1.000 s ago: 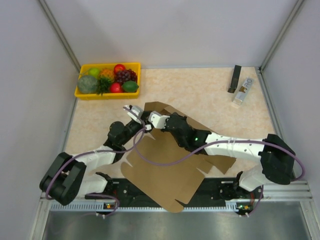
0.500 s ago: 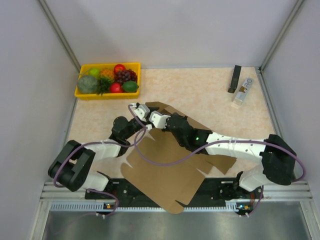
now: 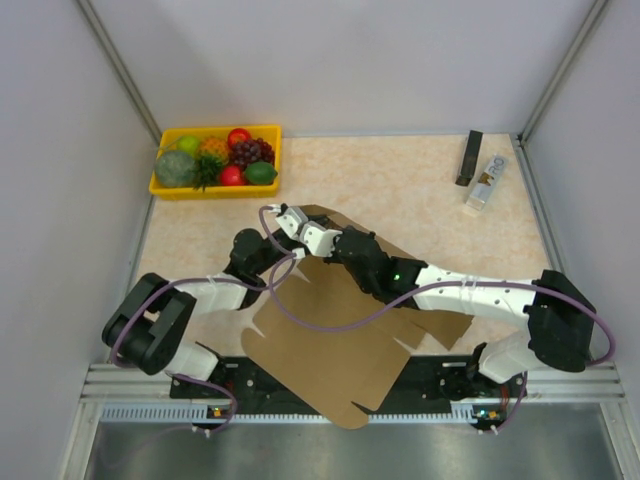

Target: Fold the paper box

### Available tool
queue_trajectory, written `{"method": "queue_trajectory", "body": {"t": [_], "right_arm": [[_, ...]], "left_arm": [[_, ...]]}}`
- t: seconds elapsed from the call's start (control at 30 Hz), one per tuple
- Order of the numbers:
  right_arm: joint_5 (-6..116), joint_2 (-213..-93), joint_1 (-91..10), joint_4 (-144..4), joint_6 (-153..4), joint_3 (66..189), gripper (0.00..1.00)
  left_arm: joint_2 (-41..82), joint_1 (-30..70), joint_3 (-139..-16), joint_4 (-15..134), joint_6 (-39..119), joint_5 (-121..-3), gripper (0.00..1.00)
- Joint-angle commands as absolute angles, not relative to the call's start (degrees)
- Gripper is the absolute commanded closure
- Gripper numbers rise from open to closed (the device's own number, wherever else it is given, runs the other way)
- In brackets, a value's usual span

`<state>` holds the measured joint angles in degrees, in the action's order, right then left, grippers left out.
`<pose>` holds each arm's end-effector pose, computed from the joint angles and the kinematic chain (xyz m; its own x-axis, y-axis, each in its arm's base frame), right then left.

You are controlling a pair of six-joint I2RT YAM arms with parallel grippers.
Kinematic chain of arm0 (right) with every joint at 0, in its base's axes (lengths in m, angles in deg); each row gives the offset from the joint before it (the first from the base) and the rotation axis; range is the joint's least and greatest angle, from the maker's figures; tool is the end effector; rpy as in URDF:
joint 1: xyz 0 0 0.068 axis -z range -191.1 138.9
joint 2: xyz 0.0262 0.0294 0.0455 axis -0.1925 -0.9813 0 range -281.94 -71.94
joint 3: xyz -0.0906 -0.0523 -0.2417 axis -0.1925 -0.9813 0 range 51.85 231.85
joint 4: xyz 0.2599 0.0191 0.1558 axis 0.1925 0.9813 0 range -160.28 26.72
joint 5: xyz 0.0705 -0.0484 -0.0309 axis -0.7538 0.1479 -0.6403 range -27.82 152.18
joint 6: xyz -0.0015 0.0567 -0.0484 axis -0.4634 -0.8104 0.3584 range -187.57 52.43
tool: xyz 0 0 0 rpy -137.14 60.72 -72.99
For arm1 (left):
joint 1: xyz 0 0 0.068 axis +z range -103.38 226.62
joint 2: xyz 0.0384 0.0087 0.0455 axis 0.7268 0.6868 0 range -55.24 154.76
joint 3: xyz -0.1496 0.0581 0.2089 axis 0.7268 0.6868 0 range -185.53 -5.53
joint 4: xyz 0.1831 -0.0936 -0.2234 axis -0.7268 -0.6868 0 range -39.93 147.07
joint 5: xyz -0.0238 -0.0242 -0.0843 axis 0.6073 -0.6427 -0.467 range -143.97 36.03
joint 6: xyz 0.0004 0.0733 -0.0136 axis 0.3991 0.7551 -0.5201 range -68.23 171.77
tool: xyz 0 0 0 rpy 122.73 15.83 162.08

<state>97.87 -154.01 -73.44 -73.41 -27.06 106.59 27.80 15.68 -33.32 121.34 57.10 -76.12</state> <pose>0.2105 0.3228 0.2345 0.1622 -0.8271 -0.5381 -0.4828 0.4090 -0.7743 0.2743 -0.1920 0.1828 0.2078 -0.0243 -0.9779 0.7797 0.6077 0.1506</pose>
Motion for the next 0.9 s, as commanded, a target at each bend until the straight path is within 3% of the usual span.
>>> {"method": "queue_trajectory", "body": {"t": [0.0,0.03,0.07,0.17,0.27,0.57,0.87], "right_arm": [[94.9,-153.1,-73.9,-75.4,-28.6,108.5,0.96],[95.4,-153.2,-73.9,-75.3,-28.6,108.7,0.94],[95.7,-153.1,-73.9,-75.3,-28.4,108.9,0.83],[96.2,-151.9,-73.5,-73.9,-28.2,108.5,0.67],[96.6,-149.6,-72.9,-70.6,-28.4,107.8,0.59],[98.3,-145.3,-71.7,-62.6,-24.6,106.8,0.59],[87.4,-145.2,-65.5,-55.9,-24.3,108.8,0.64]], "left_arm": [[28.0,13.8,-34.2,121.5,63.9,-74.5,0.9],[27.8,13.7,-34.0,121.7,64.4,-73.9,0.95],[27.7,13.7,-33.8,122.0,64.6,-73.0,0.97],[27.3,13.4,-33.1,123.2,65.1,-70.9,1.0],[26.6,13.2,-31.9,124.4,65.7,-68.7,1.0],[26.1,13.0,-29.4,129.2,65.0,-63.0,1.0],[25.4,13.0,-29.4,130.0,65.0,-61.9,1.0]]}}
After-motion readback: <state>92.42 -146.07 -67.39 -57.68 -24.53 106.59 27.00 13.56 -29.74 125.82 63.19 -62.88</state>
